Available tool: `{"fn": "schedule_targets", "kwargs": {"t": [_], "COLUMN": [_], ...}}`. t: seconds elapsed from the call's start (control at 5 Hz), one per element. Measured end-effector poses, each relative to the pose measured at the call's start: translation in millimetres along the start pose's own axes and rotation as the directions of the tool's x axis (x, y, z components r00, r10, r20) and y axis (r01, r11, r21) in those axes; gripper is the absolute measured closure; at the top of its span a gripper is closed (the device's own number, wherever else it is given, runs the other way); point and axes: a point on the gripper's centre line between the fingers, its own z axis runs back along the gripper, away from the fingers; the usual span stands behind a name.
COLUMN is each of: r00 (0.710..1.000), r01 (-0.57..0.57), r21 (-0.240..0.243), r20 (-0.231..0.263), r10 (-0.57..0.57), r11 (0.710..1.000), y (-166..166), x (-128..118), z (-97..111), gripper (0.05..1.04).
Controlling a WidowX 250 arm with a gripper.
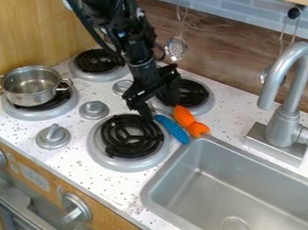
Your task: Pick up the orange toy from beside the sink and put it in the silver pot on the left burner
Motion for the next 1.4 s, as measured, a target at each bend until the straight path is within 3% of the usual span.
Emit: {"fn": "schedule_targets", "kwargs": {"t": [0.4,0.8,1.2,1.4], "r00": [0.997,0.987,0.975,0.97], "r01": [0.075,0.157,0.219,0.236], "r21": [-0.011,0.024,0.009,0.027], "r20": [-0.012,-0.049,-0.036,-0.064], "r10": [-0.075,-0.155,-0.219,-0.234], "r11": [0.997,0.987,0.976,0.971], "y": [-11,-34,-48,-48], "x": [-9,-15,-19,-26], "z": [4,-26,-37,-50], "gripper": [0.083,0.083,0.083,0.083]}}
